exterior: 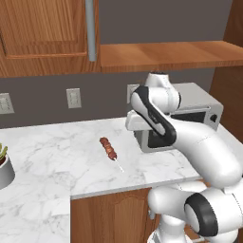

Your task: Store the kebab skewer in the freezer for long-term storage. Close the freezer door after placing the cooked food.

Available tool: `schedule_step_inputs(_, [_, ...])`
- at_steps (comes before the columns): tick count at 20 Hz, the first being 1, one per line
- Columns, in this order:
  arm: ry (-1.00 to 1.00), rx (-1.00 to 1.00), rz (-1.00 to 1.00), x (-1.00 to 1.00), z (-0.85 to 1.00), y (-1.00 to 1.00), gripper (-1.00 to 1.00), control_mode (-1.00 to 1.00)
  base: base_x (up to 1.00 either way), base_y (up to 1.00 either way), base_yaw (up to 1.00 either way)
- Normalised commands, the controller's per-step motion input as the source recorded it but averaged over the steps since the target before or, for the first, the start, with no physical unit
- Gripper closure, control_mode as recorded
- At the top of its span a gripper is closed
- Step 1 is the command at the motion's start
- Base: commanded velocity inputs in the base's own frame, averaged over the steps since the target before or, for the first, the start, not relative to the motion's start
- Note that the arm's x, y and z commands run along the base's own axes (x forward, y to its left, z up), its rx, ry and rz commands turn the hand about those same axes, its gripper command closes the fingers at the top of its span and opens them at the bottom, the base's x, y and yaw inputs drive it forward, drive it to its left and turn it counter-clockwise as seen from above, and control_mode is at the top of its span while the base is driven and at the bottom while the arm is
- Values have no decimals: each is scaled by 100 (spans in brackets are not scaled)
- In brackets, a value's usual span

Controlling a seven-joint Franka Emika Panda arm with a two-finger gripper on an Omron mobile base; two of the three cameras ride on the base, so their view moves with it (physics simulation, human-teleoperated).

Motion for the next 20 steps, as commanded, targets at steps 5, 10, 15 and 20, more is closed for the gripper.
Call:
schedule_step_inputs(5, [1, -1, 0, 8, -63, 74, -100, -100, 0, 0, 0])
schedule_step_inputs(10, [-3, -5, 0, 11, -33, 58, -100, -100, 0, 0, 0])
schedule_step_inputs(15, [-1, -7, 0, 29, -39, 7, -100, -100, 0, 0, 0])
schedule_step_inputs(20, [0, -12, 0, 41, -42, 0, -100, -100, 0, 0, 0])
